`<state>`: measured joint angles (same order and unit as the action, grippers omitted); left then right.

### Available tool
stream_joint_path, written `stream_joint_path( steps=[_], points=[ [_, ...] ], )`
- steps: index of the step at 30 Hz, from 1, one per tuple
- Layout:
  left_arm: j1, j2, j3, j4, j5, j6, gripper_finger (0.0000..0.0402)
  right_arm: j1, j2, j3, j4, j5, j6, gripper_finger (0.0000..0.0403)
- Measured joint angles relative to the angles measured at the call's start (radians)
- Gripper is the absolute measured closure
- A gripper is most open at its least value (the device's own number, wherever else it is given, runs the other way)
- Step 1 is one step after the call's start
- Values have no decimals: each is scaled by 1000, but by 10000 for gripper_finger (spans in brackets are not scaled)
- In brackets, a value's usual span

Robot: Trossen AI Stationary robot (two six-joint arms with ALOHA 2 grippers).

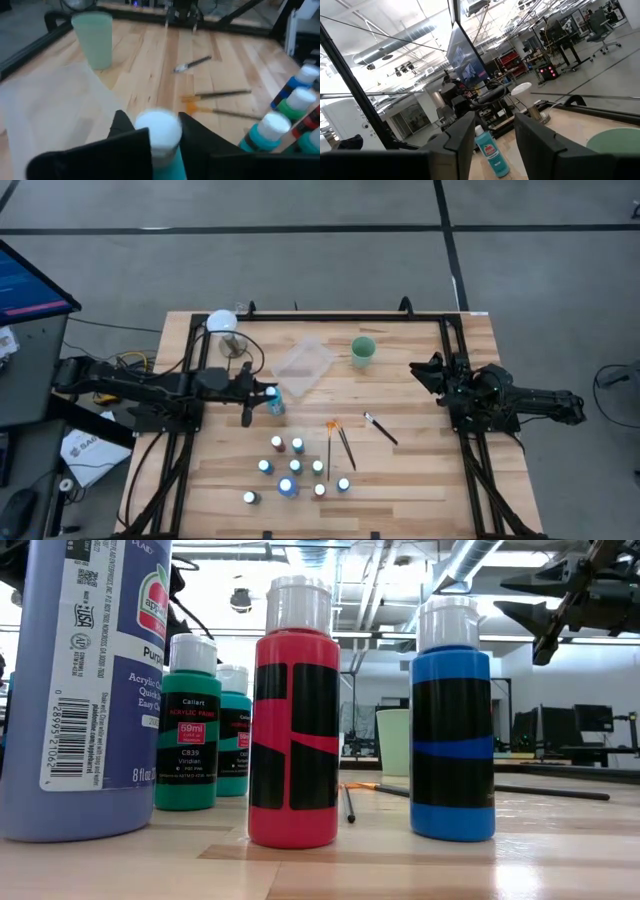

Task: Pick & Place Paint Supplies
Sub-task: Put the large light blue paint bottle into the transparent bin

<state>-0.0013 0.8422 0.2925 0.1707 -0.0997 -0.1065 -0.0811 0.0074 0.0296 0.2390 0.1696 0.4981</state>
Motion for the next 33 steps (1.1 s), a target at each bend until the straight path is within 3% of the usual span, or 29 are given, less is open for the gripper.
stream_joint_path(
  steps=[5,8,16,25,33],
  points=[
    [0,0,1,4,3,-2,314,0,0,0,0,0,0,271],
    [0,0,1,5,3,-2,307,0,0,0,0,0,0,270],
    [0,43,3,23,21,-3,393,0,0,0,0,0,0,271],
    [0,24,29,10,18,-91,400,0,0,0,0,0,0,274],
    [0,20,128,24,5,-126,401,0,0,0,0,0,0,274]
  ],
)
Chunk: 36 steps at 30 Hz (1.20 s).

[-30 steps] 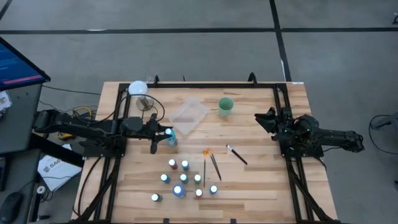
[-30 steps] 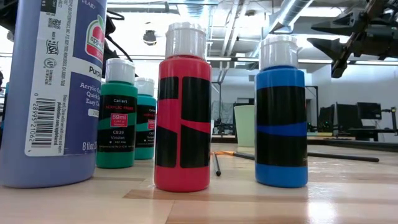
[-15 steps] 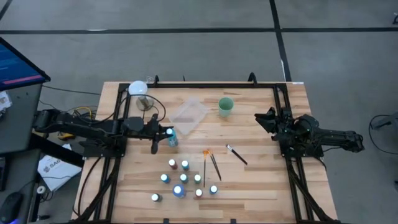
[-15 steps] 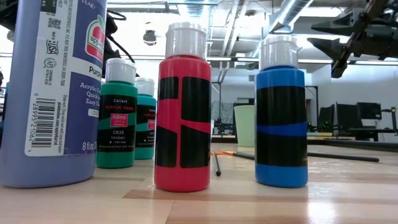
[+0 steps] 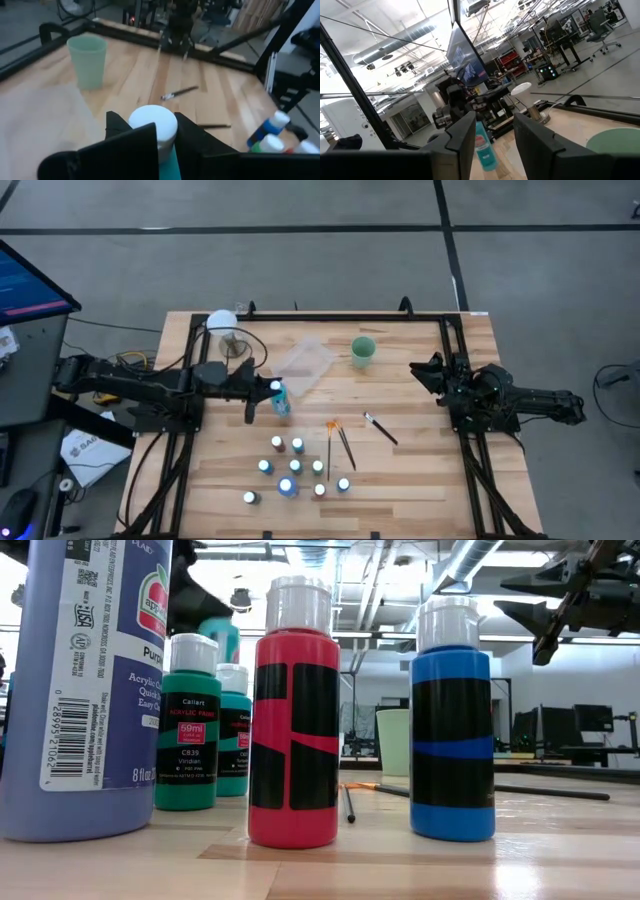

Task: Pick & Place Paint Supplies
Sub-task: Put the large light blue paint bottle into the transparent bin

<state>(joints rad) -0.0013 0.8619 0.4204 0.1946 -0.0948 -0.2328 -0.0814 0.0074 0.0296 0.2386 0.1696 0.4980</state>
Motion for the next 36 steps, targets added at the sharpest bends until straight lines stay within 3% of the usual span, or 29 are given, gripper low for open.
stream_joint_path(
  steps=[4,10,12,19,25,36],
  points=[
    [3,-1,74,16,-50,7,401,0,0,0,0,0,0,274],
    [18,35,178,27,-239,159,401,0,0,0,0,0,0,274],
    [52,74,203,51,-258,189,401,0,0,0,-1,0,-2,274],
    [196,258,246,152,-211,195,401,0,0,0,-1,0,-10,274],
    [290,424,249,376,-125,197,401,0,0,0,-12,0,-10,274],
    [336,585,248,477,-77,281,401,0,0,0,-45,0,-8,274]
  ],
)
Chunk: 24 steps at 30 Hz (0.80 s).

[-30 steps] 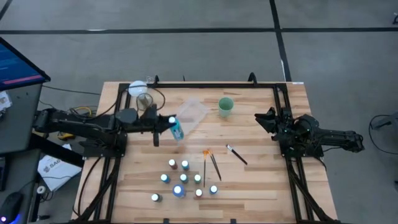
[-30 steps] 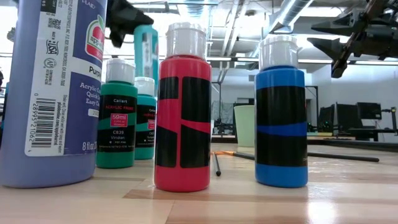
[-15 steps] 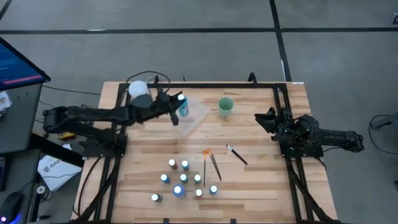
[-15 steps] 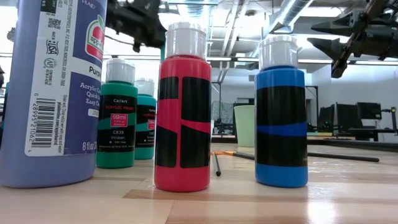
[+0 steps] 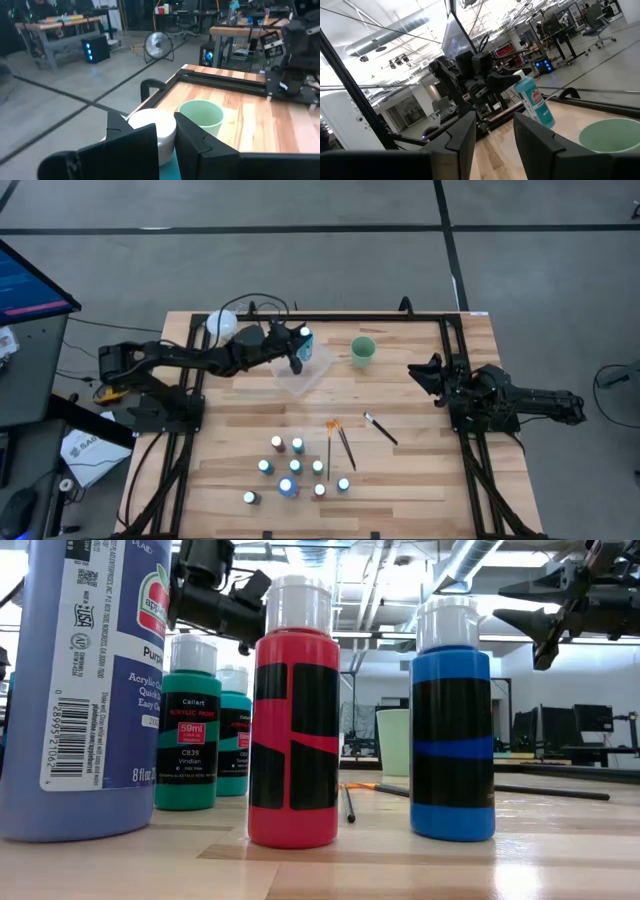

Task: Pick & Place Paint Supplies
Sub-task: Put the large light blue paint bottle into the transparent bin

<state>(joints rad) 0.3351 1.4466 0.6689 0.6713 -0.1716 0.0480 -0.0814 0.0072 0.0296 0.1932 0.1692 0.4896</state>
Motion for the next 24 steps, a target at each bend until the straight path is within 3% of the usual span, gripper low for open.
stream_joint_path(
  steps=[24],
  points=[
    [52,127,0,127,58,27,401,0,0,0,-4,0,35,274]
  ],
)
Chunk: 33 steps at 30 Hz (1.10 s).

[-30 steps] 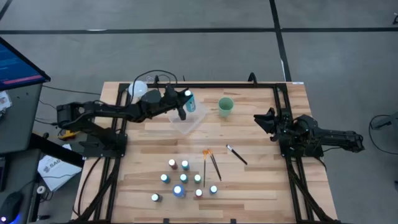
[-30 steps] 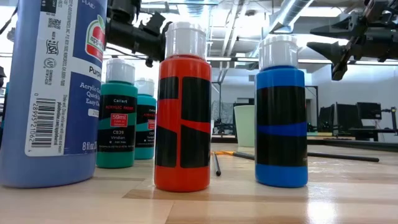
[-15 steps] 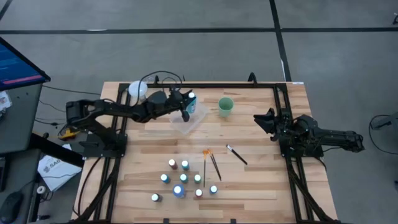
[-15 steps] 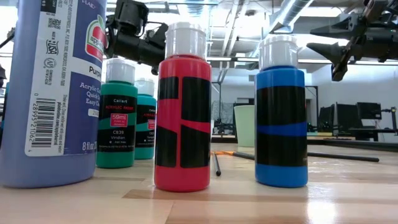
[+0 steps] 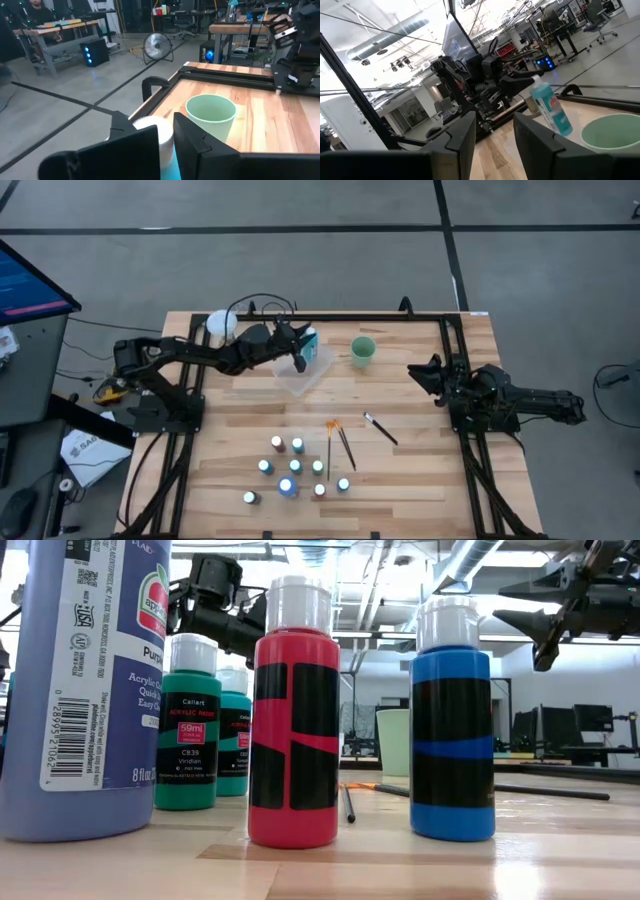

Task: Pick & Place Paint Supplies
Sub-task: Put the large light blue paint bottle into the transparent bin

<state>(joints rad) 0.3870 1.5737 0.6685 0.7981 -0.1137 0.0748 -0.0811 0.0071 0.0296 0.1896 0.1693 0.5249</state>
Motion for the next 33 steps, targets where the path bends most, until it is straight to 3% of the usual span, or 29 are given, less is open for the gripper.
stream_joint_path(
  steps=[18,25,29,33],
  points=[
    [3,-8,-20,25,3,80,387,0,0,0,-3,0,0,274],
    [-14,-174,-19,13,60,176,303,-1,0,0,-3,0,0,259],
    [-27,-277,-18,-119,148,169,230,0,0,0,-3,0,-1,235],
    [-61,-316,-19,-282,125,145,158,0,0,0,-9,1,-1,209]
  ],
)
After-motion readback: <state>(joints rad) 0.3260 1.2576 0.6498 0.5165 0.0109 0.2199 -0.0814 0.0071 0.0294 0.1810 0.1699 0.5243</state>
